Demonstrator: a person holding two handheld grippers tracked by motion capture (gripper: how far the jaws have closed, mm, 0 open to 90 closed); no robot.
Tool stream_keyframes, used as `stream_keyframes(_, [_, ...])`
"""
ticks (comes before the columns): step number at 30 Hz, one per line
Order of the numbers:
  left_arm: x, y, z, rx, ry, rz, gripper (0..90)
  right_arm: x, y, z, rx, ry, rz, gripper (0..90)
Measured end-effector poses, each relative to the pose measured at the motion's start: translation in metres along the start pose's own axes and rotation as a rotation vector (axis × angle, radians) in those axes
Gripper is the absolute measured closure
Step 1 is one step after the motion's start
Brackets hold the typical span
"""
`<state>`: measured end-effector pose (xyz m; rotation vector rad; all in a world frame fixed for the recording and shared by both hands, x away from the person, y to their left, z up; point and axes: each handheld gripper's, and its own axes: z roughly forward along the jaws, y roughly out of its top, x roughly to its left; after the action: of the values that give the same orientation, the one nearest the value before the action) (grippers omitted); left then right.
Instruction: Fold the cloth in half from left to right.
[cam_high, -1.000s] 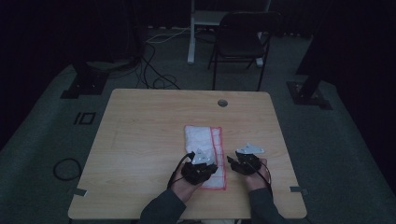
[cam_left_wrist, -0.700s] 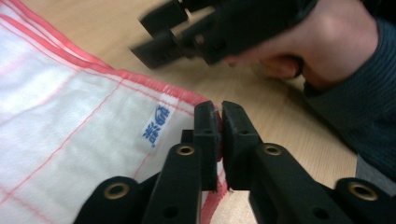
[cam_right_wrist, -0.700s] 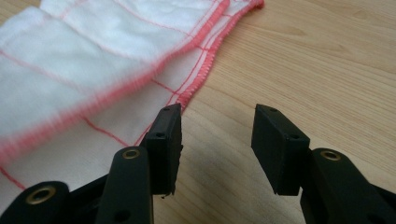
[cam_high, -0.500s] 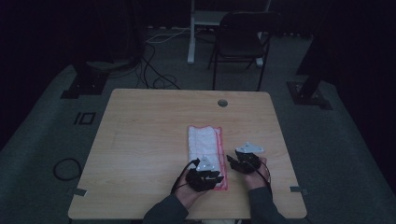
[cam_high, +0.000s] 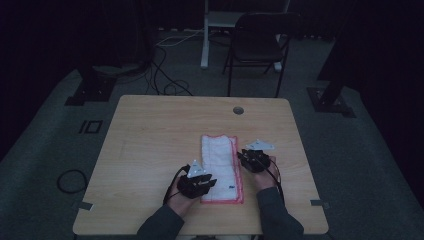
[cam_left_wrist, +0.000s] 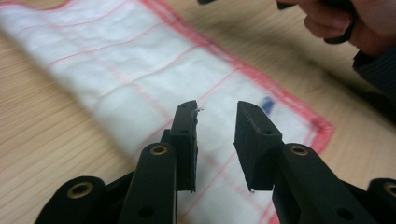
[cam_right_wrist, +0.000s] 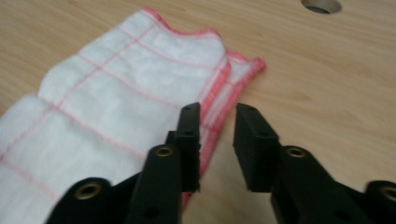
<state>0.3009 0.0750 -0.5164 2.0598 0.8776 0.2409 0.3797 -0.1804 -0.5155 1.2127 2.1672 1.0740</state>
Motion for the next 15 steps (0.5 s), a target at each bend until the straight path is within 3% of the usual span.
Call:
stream_keyframes(7, [0.013, -0.01, -0.006, 0.01, 0.049, -0.014, 69.7, -0.002, 0.025, 0.024, 0.006, 0.002, 0.009, 79.1])
stream_keyframes(13, [0.011, -0.014, -0.004, 0.019, 0.042, -0.002, 70.6, -0.009, 0.039, 0.052, 0.05, -0.006, 0.05, 76.6])
stream_keyframes(15, [0.01, -0.014, -0.003, 0.02, 0.036, 0.001, 71.5, -0.013, 0.041, 0.06, 0.054, 0.004, 0.092, 73.4])
